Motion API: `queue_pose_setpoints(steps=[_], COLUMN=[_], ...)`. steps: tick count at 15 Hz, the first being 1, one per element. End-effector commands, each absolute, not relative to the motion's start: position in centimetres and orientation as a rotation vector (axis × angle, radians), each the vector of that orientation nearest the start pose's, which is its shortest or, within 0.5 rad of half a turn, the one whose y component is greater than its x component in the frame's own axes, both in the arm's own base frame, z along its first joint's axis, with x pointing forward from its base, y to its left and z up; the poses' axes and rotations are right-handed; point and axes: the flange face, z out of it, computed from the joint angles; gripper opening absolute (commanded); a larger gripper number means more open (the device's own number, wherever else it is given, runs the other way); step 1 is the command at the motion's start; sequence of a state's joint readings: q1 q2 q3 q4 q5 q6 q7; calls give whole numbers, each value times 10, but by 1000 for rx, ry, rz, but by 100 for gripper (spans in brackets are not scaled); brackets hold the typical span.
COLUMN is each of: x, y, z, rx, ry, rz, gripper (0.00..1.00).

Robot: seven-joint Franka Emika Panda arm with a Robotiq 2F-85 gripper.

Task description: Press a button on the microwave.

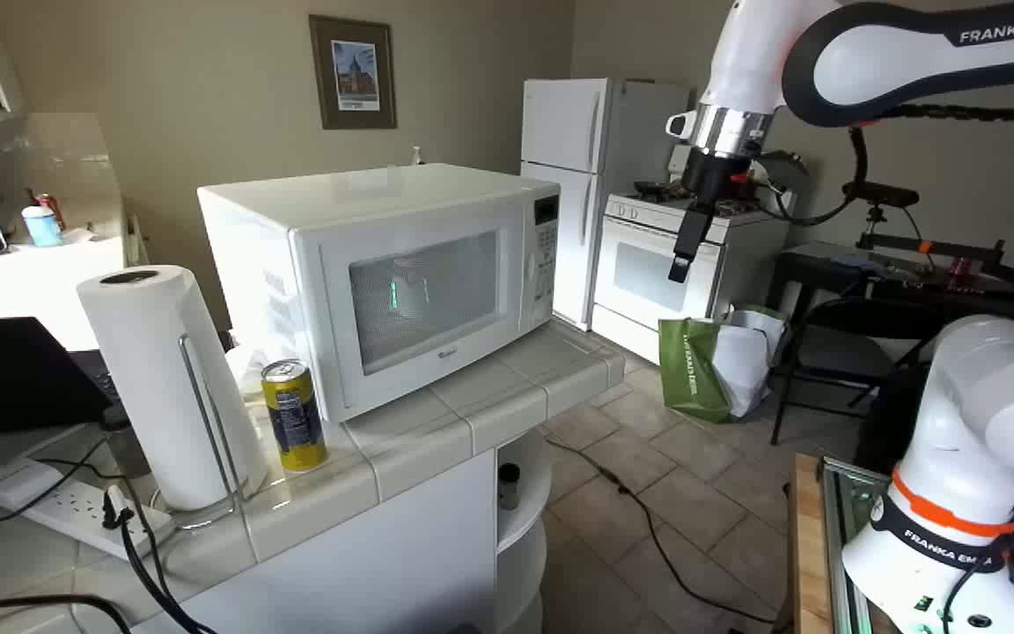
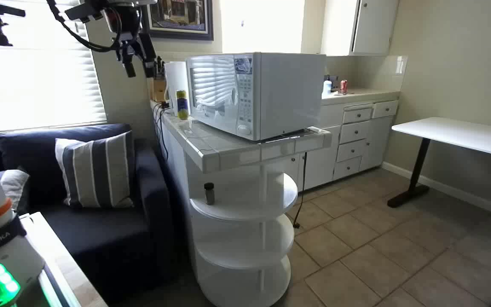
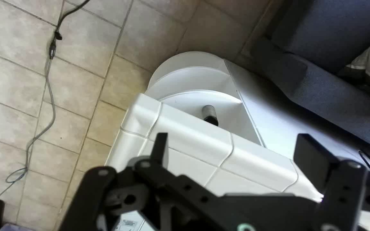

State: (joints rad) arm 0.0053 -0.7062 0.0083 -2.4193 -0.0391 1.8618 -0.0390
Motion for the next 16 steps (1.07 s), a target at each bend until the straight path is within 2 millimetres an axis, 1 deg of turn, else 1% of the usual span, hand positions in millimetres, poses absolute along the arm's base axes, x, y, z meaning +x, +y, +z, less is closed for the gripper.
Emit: queue_pose_setpoints(steps=[1,14,16], x=[353,353,372], y=[2,2,1], z=[562,562,556], rx=[-3177,-3177,-3140], ry=[-94,-94,66], rz=[-235,-235,-325], gripper=[100,100,100])
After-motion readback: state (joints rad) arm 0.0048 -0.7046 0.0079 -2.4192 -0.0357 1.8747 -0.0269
